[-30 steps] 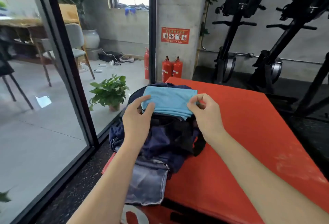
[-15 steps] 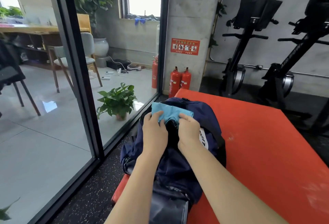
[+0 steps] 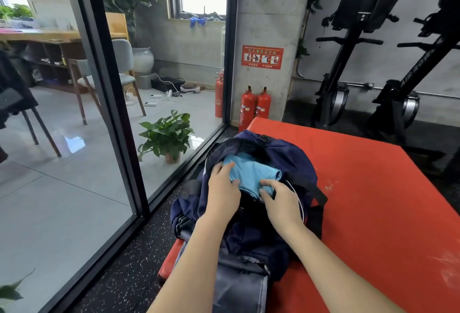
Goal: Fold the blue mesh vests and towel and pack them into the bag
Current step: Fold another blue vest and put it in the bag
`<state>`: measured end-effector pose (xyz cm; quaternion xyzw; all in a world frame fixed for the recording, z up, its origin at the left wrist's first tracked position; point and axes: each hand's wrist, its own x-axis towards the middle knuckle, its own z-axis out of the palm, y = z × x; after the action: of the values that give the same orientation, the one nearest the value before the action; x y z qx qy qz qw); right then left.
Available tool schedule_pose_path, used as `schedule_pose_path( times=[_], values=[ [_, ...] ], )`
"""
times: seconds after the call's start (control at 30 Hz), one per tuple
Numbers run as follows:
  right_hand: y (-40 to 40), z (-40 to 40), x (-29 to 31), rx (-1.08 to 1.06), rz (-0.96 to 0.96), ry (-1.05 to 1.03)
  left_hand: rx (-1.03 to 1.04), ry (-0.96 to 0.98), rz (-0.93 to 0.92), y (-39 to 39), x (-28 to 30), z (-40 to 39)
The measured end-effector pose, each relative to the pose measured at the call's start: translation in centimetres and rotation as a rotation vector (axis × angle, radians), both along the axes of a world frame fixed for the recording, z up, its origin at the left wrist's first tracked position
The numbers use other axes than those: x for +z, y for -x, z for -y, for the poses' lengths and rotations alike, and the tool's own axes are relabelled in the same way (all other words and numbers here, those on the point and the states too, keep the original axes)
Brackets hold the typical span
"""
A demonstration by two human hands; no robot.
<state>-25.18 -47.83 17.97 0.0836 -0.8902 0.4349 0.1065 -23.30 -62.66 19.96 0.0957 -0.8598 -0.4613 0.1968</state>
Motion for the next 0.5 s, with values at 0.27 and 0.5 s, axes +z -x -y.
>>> schedule_pose_path(
  times=[0.27, 0.5],
  values=[
    [0.9, 0.7, -1.0, 0.014, 0.083, -0.175, -0.055, 0.112, 0.174, 0.4, -1.6, 2.3],
    [1.1, 0.0, -0.3, 0.043, 0.139, -0.188, -0.099, 0.181, 0.292, 0.4, -1.5, 2.7]
  ],
)
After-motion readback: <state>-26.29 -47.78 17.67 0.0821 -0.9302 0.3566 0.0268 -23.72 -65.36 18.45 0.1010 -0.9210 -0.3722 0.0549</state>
